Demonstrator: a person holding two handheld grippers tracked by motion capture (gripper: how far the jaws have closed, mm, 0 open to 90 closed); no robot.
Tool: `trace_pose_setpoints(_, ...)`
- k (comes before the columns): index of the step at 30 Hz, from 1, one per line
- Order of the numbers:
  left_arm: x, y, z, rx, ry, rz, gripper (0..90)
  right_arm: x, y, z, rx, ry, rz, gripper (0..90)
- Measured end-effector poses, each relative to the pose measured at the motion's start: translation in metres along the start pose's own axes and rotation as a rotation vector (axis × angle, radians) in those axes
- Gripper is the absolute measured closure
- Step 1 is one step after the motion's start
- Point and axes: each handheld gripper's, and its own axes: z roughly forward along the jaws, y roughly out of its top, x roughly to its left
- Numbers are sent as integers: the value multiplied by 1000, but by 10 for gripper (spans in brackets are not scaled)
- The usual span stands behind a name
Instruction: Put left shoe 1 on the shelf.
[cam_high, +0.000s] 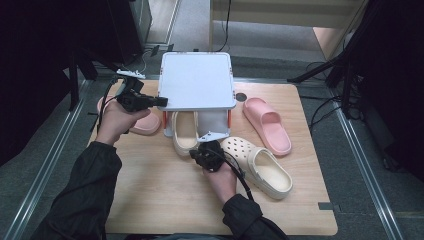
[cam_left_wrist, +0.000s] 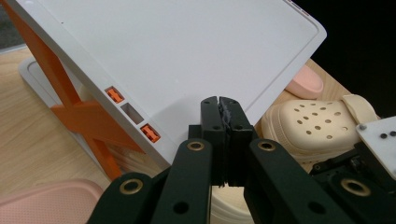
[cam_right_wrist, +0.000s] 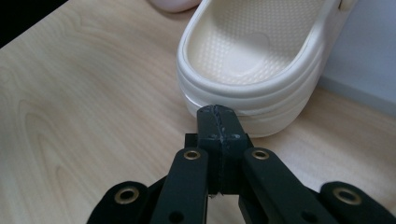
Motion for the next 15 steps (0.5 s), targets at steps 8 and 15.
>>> trace_pose_setpoints(8, 0, 0, 0, -1, -7, 0, 894, -6, 12, 13, -8, -28, -6, 900)
trace_pose_setpoints(15, 1, 0, 1, -3, -14, -11, 895, -8, 23, 25, -25, -30, -7, 899)
